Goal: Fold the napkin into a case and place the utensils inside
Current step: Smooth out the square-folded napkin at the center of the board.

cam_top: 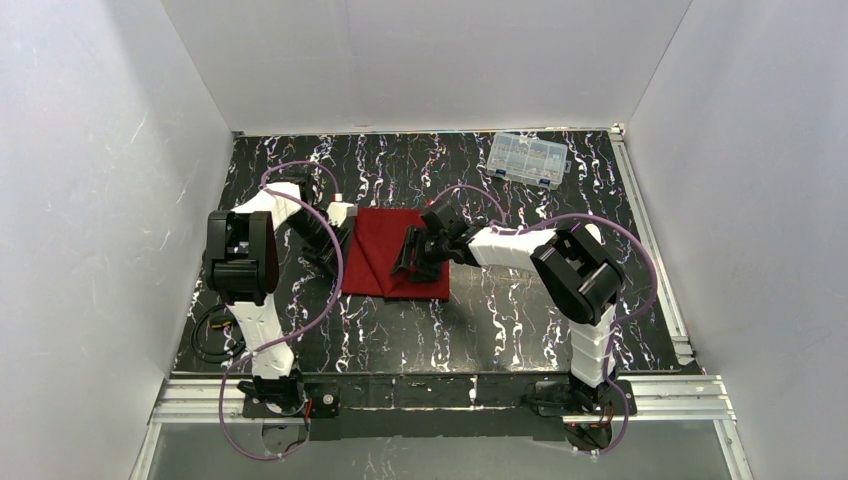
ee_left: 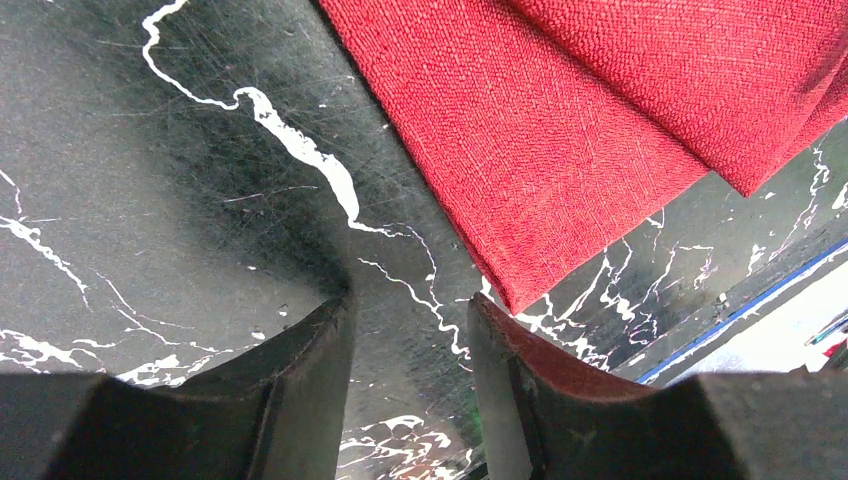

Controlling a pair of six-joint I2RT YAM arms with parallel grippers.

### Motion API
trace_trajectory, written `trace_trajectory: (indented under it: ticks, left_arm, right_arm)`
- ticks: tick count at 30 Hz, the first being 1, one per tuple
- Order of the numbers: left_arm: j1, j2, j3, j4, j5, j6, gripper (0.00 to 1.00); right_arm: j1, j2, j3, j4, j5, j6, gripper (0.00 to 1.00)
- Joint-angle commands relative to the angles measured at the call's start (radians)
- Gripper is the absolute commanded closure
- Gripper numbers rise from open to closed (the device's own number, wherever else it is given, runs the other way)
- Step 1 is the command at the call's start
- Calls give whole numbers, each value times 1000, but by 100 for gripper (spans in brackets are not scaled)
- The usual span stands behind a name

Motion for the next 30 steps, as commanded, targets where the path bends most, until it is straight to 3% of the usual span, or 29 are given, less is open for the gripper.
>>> trace_trajectory:
  ticks: [1,23,30]
  left_arm:
    - [-16,-13,-37,25,-7,-3,57]
    - [-27,-12,-53,38,2,-4,59]
    - [-27,-13,-55,36,3,-2,59]
  right_arm:
    - [-3,-28,-67,64,14,41,35]
    - [50,34,59,254,-76,38,39]
    - [90,88,143,227,-120,7,39]
